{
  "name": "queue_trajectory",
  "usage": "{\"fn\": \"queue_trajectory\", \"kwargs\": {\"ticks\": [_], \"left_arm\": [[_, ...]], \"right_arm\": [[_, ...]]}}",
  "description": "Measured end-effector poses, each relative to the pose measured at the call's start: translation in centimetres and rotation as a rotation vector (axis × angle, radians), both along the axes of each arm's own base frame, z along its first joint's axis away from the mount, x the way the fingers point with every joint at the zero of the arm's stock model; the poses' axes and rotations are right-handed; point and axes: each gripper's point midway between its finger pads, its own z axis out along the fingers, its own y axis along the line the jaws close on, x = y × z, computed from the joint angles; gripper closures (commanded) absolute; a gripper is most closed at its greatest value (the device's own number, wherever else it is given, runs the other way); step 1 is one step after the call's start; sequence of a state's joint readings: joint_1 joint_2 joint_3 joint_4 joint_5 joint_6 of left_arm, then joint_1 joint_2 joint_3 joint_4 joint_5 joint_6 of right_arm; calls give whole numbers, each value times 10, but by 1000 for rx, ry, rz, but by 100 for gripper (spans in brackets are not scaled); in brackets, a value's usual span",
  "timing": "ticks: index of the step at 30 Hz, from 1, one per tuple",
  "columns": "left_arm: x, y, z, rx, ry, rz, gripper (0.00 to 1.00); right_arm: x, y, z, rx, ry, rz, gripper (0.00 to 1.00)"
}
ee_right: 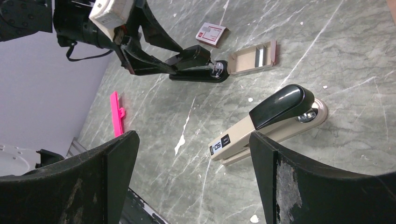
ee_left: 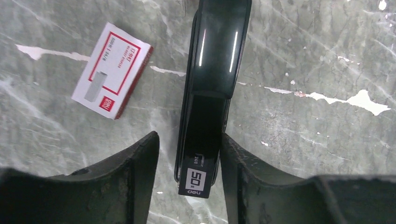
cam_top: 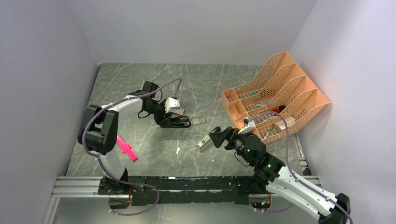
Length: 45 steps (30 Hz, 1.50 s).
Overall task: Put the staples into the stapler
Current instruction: Close the stapler at the center of the board.
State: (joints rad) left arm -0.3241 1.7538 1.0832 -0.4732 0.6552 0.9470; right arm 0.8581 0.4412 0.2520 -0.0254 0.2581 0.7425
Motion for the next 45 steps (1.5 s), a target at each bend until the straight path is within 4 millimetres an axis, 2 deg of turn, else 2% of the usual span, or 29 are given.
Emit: {"fn": "queue_trajectory", "kwargs": {"ticks": [4, 7, 10, 14, 18, 26, 29, 35, 40, 45], "left_arm": [[-7, 1, -11, 23, 28, -2, 67], [-10, 0, -13, 36, 34, -8, 85], [-12, 0, -14, 55, 36, -5, 92], [-16, -2, -13, 85, 55, 29, 93], [-32, -9, -12, 111, 121, 141, 93], [-68, -42, -10, 149, 212, 472, 93], [-85, -44, -10, 104, 254, 598, 93], [-111, -25, -8, -5, 326, 841, 93], [-120, -22, -8, -141, 376, 996, 93], [-120, -25, -7, -272, 418, 1094, 93]], "right_arm": [[0, 0, 1, 4, -4, 1, 7], [0, 1, 3, 10, -8, 1, 7], [1, 0, 5, 17, -15, -6, 7], [6, -6, 7, 28, -16, -52, 9], [13, -11, 6, 54, 3, -115, 10], [28, -10, -19, 12, 97, -207, 11], [33, -2, -17, 3, 116, -207, 14], [47, 31, -5, 43, 135, -154, 30], [60, 70, -14, 39, 200, -85, 34], [69, 111, -29, 59, 287, -13, 38]]}}
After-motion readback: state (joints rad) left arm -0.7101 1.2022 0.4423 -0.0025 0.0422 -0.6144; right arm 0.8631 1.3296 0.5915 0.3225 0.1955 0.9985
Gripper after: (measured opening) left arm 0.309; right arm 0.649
